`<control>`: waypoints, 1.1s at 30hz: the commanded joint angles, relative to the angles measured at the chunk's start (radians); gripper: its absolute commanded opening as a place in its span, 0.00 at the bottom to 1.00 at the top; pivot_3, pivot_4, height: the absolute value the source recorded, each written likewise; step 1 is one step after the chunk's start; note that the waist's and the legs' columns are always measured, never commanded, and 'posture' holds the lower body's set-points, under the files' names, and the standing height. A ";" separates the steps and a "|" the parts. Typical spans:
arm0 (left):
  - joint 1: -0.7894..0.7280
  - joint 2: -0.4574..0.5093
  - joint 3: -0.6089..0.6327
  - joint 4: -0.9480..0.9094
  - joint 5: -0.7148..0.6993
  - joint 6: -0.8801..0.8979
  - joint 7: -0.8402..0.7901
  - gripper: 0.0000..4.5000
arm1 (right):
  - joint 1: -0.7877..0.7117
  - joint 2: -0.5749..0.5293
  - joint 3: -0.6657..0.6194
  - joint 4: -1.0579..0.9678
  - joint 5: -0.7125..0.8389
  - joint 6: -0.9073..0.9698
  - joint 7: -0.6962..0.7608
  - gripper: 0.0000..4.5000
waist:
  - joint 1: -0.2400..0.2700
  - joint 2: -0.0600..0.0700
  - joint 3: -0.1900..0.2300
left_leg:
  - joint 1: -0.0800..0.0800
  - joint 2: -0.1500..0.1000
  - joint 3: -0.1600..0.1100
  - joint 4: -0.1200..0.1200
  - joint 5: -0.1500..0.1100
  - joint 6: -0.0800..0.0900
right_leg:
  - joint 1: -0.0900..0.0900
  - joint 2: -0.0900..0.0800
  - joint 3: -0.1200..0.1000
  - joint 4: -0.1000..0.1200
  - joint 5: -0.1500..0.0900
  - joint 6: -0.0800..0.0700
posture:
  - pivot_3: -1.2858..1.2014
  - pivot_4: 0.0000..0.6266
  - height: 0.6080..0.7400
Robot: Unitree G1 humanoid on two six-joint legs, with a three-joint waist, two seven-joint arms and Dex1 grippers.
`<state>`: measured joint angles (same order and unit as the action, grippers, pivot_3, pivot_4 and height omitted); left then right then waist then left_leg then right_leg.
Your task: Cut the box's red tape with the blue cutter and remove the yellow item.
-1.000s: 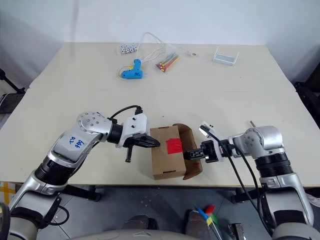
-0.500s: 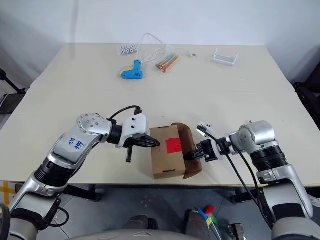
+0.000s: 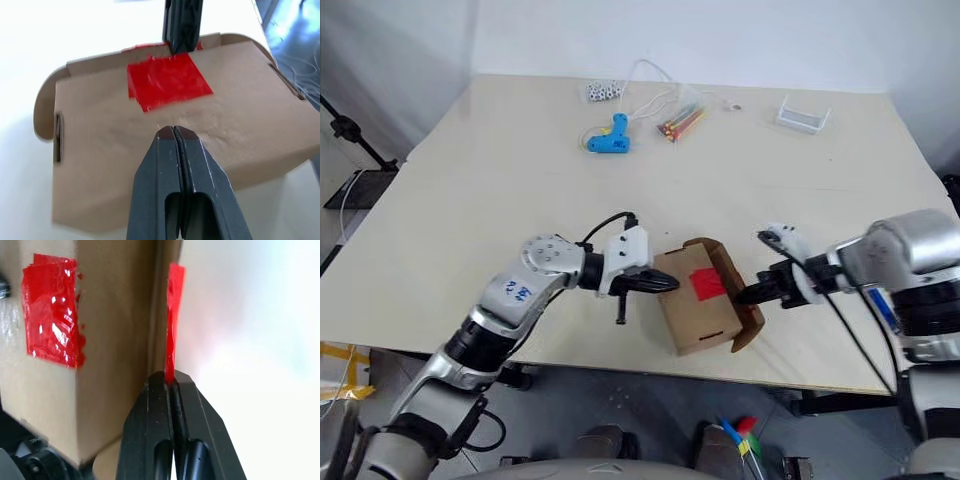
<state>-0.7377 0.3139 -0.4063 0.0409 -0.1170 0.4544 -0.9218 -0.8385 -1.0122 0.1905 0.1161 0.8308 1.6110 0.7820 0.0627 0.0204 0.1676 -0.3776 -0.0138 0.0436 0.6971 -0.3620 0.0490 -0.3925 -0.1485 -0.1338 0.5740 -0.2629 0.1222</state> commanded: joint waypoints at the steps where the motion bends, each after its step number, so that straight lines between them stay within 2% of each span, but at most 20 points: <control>1: 0.014 -0.049 -0.061 0.124 0.065 -0.029 0.037 0.00 | -0.047 -0.081 0.000 -0.025 0.072 0.003 -0.019 0.01 | -0.001 0.000 0.000 | -0.001 -0.001 0.000 0.000 0.000 0.001 | 0.000 0.000 0.000 -0.001 0.000 0.000 | 0.52 0.24 1.00; 6: 0.014 -0.055 -0.056 0.140 0.069 -0.048 0.024 0.00 | -0.035 -0.087 0.004 -0.020 0.099 0.003 -0.030 0.01 | -0.007 -0.002 0.001 | -0.001 0.000 0.000 0.000 0.001 0.001 | 0.001 0.000 -0.002 -0.002 0.001 0.001 | 0.52 0.24 1.00; 12: 0.052 0.029 -0.047 0.076 0.068 -0.018 -0.017 0.00 | 0.035 -0.047 0.016 0.091 -0.052 -0.167 0.040 0.01 | -0.018 -0.003 0.002 | -0.001 0.001 0.002 0.000 0.001 0.001 | 0.000 0.001 -0.003 -0.001 0.001 0.003 | 0.52 0.24 1.00; 17: 0.073 0.066 -0.042 0.029 0.060 0.011 -0.025 0.00 | 0.020 -0.010 0.086 0.175 -0.118 -0.312 0.253 0.35 | -0.036 -0.003 0.002 | 0.001 0.004 0.006 0.000 0.001 0.001 | 0.001 0.005 -0.008 -0.001 0.002 0.004 | 0.52 0.24 1.00; 19: 0.080 0.076 -0.041 0.009 0.057 0.023 -0.027 0.00 | -0.001 0.031 0.098 0.232 -0.156 -0.364 0.301 0.48 | -0.043 -0.004 0.003 | 0.003 0.005 0.009 0.000 0.001 0.000 | 0.001 0.006 -0.009 -0.001 0.002 0.005 | 0.52 0.24 1.00; 20: 0.082 0.079 -0.039 0.000 0.054 0.032 -0.027 0.00 | -0.013 0.052 0.105 0.261 -0.183 -0.391 0.311 0.59 | -0.042 -0.004 0.003 | 0.004 0.007 0.012 0.000 0.001 0.000 | 0.001 0.007 -0.009 0.000 0.002 0.005 | 0.52 0.24 1.00; 21: 0.084 0.085 -0.039 -0.010 0.052 0.040 -0.027 0.00 | -0.027 0.073 0.117 0.292 -0.204 -0.410 0.335 0.64 | -0.042 -0.004 0.003 | 0.004 0.007 0.012 0.000 0.001 -0.001 | 0.001 0.007 -0.008 0.000 0.002 0.005 | 0.52 0.24 1.00; 29: 0.103 0.133 -0.026 -0.072 0.048 0.094 -0.033 0.00 | -0.101 0.219 0.203 0.452 -0.338 -0.497 0.500 0.64 | -0.046 -0.004 0.002 | 0.007 0.009 0.014 0.000 0.001 -0.003 | 0.000 0.009 -0.005 0.003 0.002 0.005 | 0.52 0.24 1.00; 33: 0.110 0.152 -0.017 -0.097 0.044 0.118 -0.031 0.00 | -0.107 0.256 0.254 0.454 -0.374 -0.493 0.600 0.64 | -0.060 -0.004 0.002 | 0.008 0.011 0.013 0.000 0.001 -0.004 | 0.000 0.011 -0.005 0.005 0.002 0.005 | 0.52 0.24 1.00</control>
<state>-0.6791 0.4346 -0.3796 -0.0987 -0.0981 0.5125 -0.9323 -0.9504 -0.7679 0.4092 0.5764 0.4689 1.1100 1.3328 0.0031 0.0168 0.1700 -0.3686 -0.0030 0.0569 0.6969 -0.3612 0.0442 -0.3925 -0.1378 -0.1385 0.5807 -0.2611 0.1269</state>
